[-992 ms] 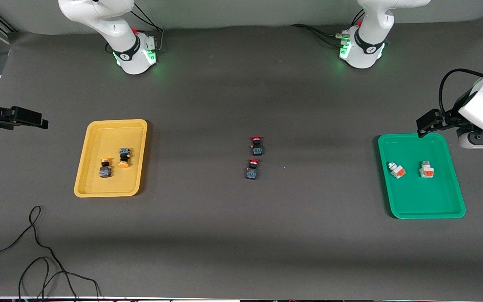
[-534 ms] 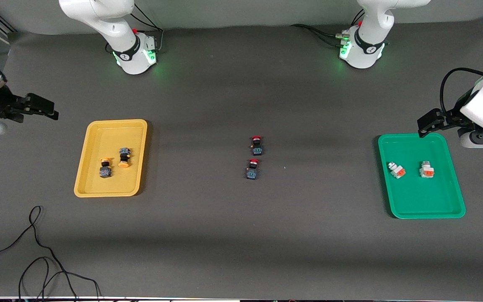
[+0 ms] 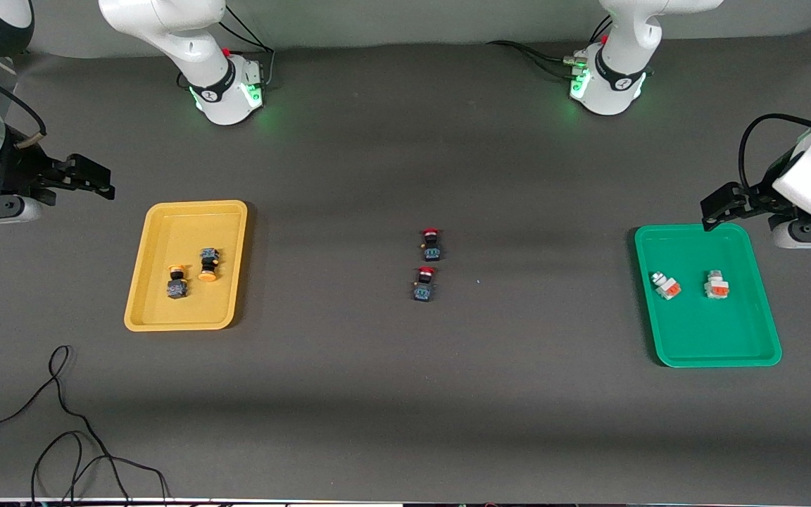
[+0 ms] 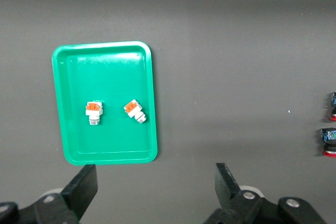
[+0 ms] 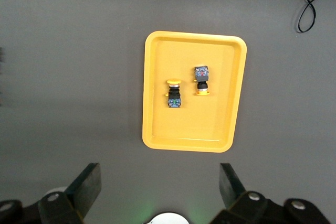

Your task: Place green and yellow buttons in trays

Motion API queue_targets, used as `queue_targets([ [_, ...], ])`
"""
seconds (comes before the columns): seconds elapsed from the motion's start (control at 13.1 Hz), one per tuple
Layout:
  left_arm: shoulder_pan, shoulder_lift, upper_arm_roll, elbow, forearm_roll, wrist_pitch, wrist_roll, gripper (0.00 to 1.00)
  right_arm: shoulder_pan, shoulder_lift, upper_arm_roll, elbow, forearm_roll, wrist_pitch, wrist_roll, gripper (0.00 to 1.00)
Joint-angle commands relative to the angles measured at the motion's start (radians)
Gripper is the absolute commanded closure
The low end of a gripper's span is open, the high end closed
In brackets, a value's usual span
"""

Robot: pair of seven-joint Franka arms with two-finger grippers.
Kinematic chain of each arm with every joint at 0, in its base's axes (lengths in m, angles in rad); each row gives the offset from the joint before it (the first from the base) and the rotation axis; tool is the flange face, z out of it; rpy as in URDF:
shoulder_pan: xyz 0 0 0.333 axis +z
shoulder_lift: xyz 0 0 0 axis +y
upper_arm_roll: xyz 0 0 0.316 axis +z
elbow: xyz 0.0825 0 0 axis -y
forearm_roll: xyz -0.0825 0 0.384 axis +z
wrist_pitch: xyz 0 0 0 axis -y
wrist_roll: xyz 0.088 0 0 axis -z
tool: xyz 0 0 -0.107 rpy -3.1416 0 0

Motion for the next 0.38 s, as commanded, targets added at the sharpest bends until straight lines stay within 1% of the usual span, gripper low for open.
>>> queue_targets([
  [0.0, -0.011, -0.002, 0.008, 0.02, -0.005, -0.026, -0.014, 0.0, 0.01, 0.006, 0.001, 0.015, -0.024, 0.008, 0.017, 0.0],
  [0.31, -0.01, -0.002, 0.008, 0.02, -0.005, -0.019, -0.003, 0.0, 0.009, 0.006, 0.001, 0.013, -0.024, 0.008, 0.017, 0.0],
])
